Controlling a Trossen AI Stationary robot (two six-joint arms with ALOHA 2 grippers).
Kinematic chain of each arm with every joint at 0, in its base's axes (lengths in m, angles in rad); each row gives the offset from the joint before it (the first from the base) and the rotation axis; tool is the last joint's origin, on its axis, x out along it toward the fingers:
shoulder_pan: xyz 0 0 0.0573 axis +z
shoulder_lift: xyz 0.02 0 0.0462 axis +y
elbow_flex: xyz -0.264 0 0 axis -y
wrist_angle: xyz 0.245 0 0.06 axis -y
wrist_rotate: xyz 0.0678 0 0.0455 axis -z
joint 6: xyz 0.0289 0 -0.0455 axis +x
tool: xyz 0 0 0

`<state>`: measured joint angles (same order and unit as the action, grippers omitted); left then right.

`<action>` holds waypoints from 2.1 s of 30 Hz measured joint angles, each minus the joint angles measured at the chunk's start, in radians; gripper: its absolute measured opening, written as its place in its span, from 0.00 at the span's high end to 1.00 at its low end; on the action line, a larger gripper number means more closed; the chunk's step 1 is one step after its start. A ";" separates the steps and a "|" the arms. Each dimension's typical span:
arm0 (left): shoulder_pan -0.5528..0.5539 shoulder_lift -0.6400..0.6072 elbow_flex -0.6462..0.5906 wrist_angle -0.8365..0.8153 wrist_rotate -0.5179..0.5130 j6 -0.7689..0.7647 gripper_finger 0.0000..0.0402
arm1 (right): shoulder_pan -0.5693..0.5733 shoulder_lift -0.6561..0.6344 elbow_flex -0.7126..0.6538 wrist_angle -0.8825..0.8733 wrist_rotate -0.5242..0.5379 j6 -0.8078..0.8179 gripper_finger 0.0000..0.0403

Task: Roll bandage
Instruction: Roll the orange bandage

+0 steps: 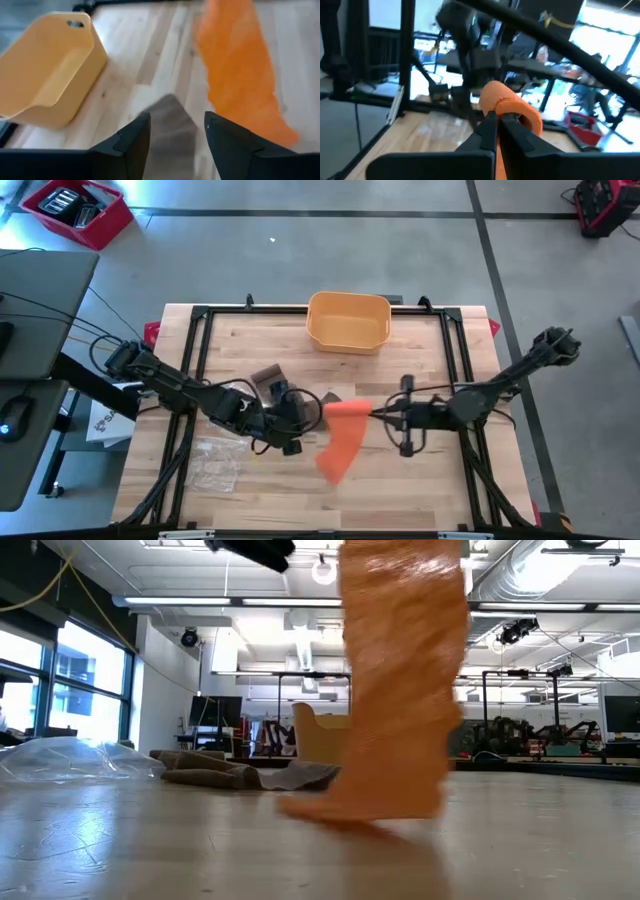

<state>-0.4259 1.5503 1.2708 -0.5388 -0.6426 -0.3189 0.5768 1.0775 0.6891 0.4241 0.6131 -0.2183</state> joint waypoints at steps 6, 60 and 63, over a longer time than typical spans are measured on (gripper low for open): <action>0.028 0.004 -0.211 0.640 0.018 0.237 0.53 | 0.066 -0.063 0.000 -0.125 0.091 0.051 1.00; 0.213 0.139 -0.371 0.823 0.301 -0.045 0.65 | -0.088 0.634 -0.059 -0.133 -0.610 0.481 0.69; 0.212 0.178 -0.371 0.868 0.322 -0.048 0.66 | -0.083 0.714 -0.003 -0.183 -0.588 0.452 0.71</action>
<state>-0.2143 1.7286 0.9001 0.3294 -0.3209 -0.3665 0.4938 1.7920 0.6866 0.2412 0.0251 0.2340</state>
